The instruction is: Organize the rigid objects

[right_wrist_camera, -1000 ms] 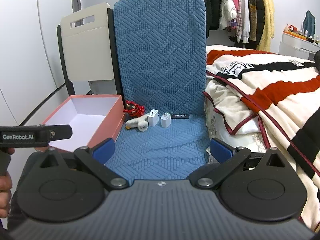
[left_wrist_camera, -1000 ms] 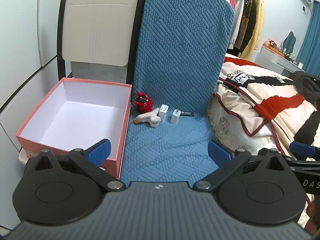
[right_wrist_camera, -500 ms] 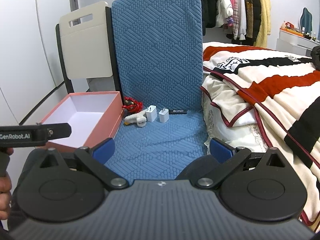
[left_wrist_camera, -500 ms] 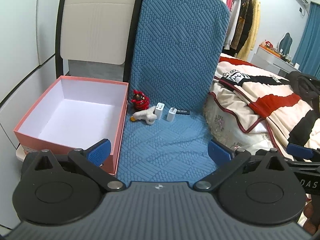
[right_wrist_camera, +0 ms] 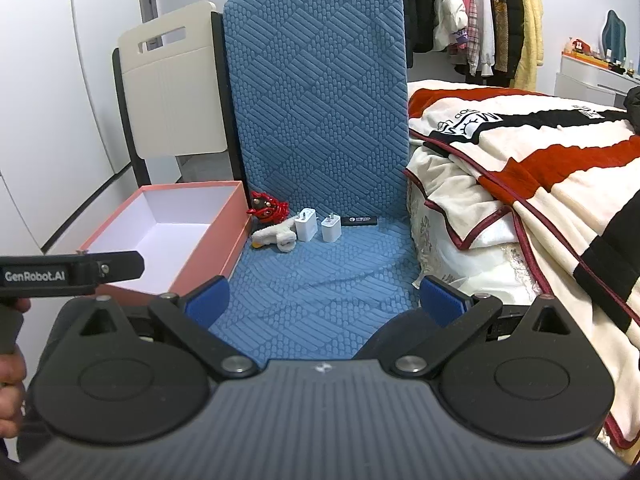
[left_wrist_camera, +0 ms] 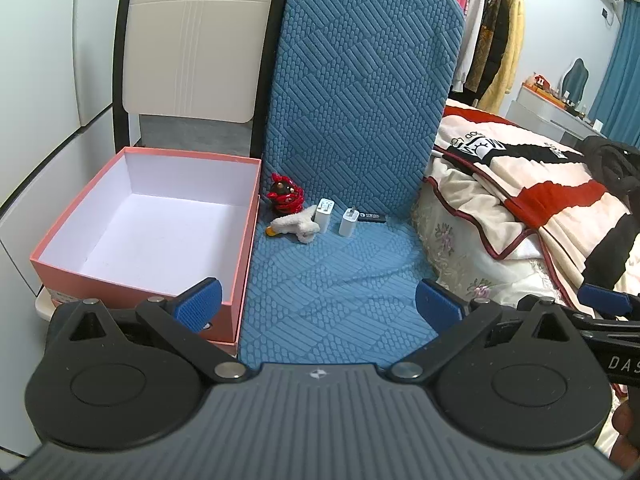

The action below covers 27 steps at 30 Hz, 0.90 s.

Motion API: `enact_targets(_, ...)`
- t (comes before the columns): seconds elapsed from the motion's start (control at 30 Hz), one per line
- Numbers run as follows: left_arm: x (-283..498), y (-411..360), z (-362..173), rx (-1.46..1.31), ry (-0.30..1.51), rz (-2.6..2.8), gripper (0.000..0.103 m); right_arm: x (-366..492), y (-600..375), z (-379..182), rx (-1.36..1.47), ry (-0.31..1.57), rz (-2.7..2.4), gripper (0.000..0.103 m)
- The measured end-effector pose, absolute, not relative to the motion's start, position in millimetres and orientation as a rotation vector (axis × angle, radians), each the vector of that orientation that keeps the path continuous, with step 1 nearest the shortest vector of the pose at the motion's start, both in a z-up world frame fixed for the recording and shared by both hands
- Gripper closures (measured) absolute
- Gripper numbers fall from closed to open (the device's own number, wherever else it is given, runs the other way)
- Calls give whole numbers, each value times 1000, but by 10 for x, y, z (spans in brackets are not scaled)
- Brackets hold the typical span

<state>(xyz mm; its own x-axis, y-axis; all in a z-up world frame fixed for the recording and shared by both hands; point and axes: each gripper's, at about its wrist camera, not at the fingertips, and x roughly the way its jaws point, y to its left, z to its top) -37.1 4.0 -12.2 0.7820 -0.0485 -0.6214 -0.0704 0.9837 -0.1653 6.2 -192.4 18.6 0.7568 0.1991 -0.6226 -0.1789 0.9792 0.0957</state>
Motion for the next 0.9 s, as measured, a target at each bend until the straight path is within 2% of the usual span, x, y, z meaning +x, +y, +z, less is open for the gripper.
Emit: enact_targets(0.9,-198,-59,-354,-191,743,11,0,179,-2023,44,51,703,246,0)
